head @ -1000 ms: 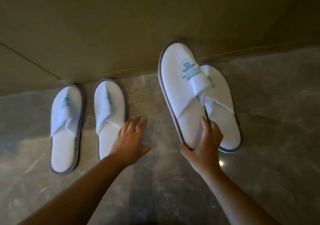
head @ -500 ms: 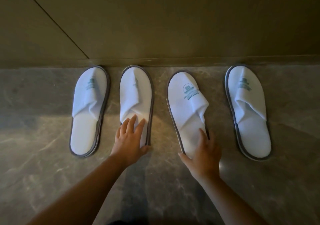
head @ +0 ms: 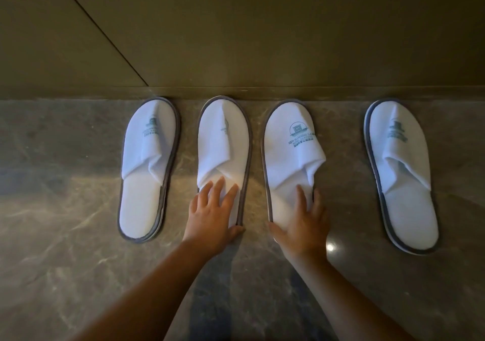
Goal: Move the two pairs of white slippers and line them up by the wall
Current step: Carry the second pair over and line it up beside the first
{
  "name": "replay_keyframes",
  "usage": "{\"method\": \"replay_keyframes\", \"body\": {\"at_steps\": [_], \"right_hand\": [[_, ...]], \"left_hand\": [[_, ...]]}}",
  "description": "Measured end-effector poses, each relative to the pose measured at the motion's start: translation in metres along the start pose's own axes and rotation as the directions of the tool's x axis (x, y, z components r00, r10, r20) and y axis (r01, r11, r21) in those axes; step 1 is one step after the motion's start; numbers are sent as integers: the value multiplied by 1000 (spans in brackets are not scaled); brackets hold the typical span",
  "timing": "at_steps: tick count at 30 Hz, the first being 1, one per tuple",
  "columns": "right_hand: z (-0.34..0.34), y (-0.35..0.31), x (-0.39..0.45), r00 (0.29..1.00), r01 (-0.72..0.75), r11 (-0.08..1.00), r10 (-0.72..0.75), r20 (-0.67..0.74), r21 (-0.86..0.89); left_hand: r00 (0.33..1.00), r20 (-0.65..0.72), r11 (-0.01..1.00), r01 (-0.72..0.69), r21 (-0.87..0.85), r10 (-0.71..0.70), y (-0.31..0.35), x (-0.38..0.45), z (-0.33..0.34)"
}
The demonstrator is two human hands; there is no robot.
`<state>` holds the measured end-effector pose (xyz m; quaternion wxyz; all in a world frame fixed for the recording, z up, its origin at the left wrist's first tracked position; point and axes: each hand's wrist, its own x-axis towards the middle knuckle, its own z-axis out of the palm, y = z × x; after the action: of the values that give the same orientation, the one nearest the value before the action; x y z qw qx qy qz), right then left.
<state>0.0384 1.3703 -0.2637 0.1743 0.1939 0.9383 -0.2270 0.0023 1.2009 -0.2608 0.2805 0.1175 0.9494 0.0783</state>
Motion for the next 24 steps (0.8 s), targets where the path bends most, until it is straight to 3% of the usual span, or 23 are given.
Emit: {"method": "replay_keyframes", "body": {"at_steps": [17, 24], "right_hand": [[-7, -4, 3, 997, -70, 997, 71, -19, 33], [-5, -4, 8, 1000, -31, 998, 31, 0, 46]], "left_hand": [[1000, 10, 1000, 10, 15, -10, 2, 0, -2], [1000, -4, 1000, 8, 21, -8, 1, 0, 1]]}}
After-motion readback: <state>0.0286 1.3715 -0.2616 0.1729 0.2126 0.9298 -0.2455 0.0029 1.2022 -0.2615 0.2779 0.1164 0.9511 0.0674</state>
